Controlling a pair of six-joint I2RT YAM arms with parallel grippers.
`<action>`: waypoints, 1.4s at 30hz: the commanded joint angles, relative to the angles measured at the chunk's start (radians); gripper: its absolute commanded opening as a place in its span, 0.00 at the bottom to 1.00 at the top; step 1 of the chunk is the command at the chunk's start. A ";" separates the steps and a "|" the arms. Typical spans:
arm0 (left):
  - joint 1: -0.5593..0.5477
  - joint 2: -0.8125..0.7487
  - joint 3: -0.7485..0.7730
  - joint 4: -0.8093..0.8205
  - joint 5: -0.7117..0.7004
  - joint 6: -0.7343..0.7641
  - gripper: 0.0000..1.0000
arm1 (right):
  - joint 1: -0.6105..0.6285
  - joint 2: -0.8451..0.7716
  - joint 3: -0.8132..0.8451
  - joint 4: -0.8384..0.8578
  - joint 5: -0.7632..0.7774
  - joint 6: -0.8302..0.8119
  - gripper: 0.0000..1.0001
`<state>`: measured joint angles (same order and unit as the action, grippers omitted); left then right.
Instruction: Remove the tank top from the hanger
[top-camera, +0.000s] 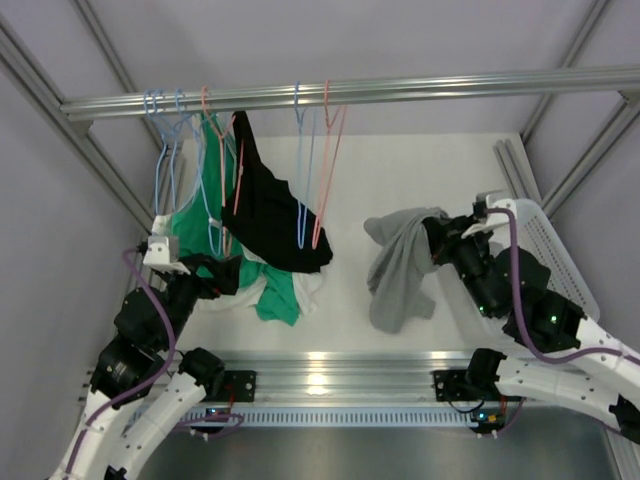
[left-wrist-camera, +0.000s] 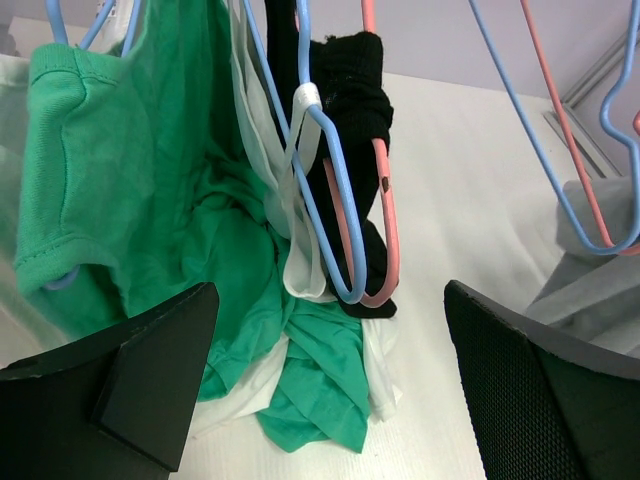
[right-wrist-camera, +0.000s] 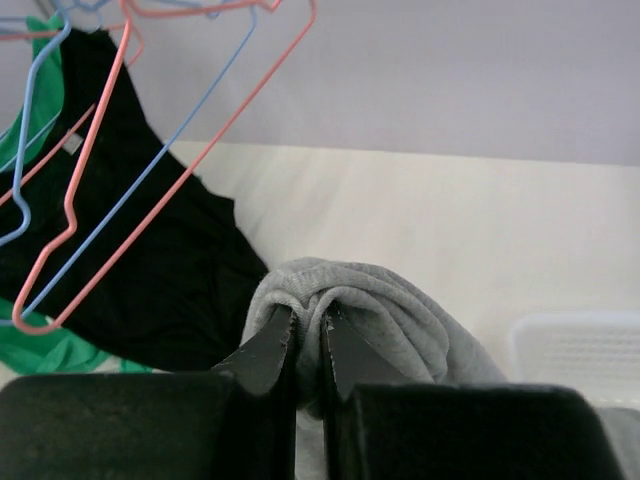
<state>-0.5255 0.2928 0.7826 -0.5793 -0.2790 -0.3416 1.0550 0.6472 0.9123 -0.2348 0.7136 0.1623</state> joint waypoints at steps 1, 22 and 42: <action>-0.002 -0.018 -0.003 0.018 -0.014 0.000 0.99 | -0.012 -0.006 0.149 -0.044 0.119 -0.122 0.00; -0.004 -0.040 -0.009 0.021 0.008 -0.011 0.99 | -0.012 0.157 0.735 -0.110 0.757 -0.638 0.00; -0.004 -0.061 -0.013 0.021 0.024 -0.011 0.99 | -0.595 0.368 0.680 -0.104 0.500 -0.604 0.00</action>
<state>-0.5255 0.2417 0.7750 -0.5804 -0.2665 -0.3462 0.5423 1.0866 1.6024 -0.3481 1.2537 -0.5083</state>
